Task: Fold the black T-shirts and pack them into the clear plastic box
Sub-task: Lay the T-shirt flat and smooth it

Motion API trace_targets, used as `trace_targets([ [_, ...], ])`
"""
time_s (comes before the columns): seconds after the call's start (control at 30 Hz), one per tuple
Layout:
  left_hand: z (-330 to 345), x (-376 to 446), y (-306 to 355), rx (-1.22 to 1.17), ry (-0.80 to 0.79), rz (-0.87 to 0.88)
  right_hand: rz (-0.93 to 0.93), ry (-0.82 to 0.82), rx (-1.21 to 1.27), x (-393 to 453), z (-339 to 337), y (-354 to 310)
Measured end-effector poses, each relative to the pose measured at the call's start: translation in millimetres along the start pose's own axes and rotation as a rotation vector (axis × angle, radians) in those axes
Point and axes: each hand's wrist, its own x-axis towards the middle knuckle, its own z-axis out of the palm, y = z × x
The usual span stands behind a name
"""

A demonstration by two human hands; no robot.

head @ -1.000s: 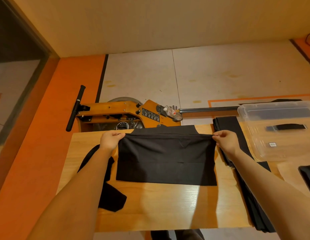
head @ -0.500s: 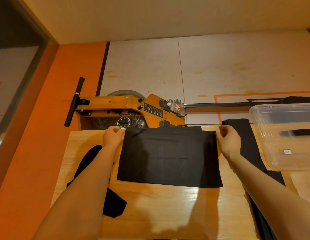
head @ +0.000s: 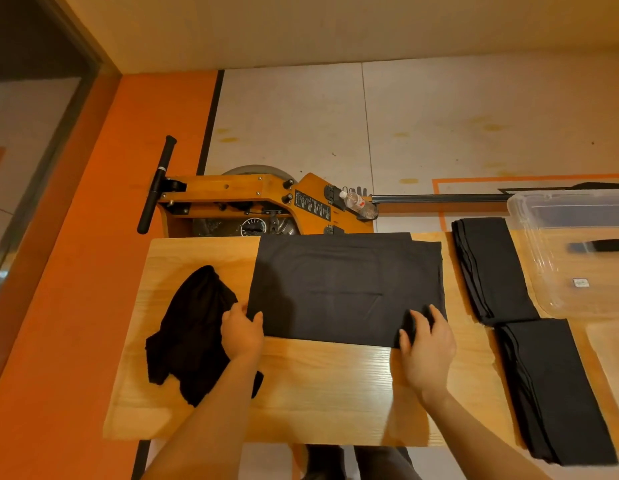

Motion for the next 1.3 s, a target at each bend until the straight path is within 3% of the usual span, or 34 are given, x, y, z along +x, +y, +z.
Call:
trace_targets([
  [0.17, 0, -5, -12, -0.011, -0.003, -0.097, 0.425, 0.153, 0.146, -18, -3, 8],
  [0.27, 2, -2, -19, -0.056, -0.015, -0.131, 0.558, 0.167, 0.184, -17, -7, 15],
  [0.57, 1, -2, -23, -0.203, -0.061, -0.129, 0.578, 0.079, 0.487, -18, -14, 32],
  [0.8, -4, 8, -31, -0.214, -0.054, -0.152, 0.590, 0.066, 0.533, -14, -16, 44],
  [1.07, -2, 9, -36, -0.434, -0.007, -0.288, 0.733, 0.119, 0.689, 5, -21, 41],
  [1.3, -6, -5, -41, -0.513, 0.024, -0.274, 0.763, 0.133, 0.682, -6, -26, 43],
])
